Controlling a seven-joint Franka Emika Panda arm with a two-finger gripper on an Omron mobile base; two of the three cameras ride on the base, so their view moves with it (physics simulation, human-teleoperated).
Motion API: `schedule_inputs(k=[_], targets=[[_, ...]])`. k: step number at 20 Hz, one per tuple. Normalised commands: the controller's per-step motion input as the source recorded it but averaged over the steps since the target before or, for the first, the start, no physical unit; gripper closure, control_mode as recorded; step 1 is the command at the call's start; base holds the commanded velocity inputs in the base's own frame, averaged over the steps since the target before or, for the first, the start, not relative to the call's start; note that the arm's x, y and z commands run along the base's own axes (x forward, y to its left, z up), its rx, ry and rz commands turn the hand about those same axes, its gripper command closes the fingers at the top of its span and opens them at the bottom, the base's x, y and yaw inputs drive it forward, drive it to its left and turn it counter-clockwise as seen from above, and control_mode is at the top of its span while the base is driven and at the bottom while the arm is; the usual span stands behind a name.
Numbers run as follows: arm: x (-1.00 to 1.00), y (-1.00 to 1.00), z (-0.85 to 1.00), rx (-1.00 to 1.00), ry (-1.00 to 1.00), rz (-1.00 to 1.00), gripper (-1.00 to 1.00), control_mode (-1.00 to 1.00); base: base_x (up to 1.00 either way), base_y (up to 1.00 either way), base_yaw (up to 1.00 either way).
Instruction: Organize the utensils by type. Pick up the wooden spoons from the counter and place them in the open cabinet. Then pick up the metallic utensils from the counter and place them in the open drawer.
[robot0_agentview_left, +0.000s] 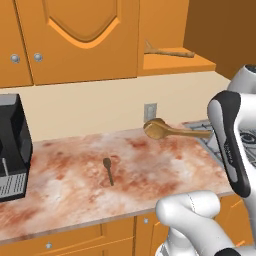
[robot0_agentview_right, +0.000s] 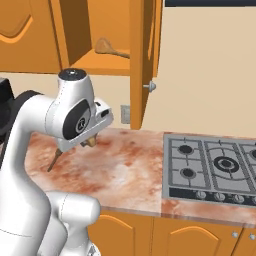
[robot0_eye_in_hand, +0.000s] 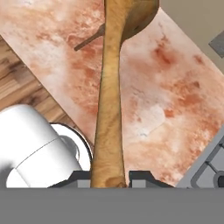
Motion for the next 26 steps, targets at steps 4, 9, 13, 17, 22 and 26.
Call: schedule_inputs(k=[4,9,13,17,22,26], targets=[[0.00,-0.19,0.50,0.00,-0.07,-0.03,1.00,-1.00,0.00,0.00,0.00],[0.00,-0.29,0.90,0.01,-0.02,-0.05,1.00,-1.00,0.00,0.00,0.00],[0.00,-0.20,0.83,0.03,-0.03,-0.07,1.00,-1.00,0.00,0.00,0.00],[0.00,-0.03,0.65,0.02,-0.07,-0.10,1.00,-1.00,0.00,0.00,0.00],[0.00,0.00,0.17,0.00,-0.14,-0.12,1.00,-1.00,0.00,0.00,0.00],[0.04,0.00,0.00,0.00,-0.18,-0.09,1.00,-1.00,0.00,0.00,0.00]])
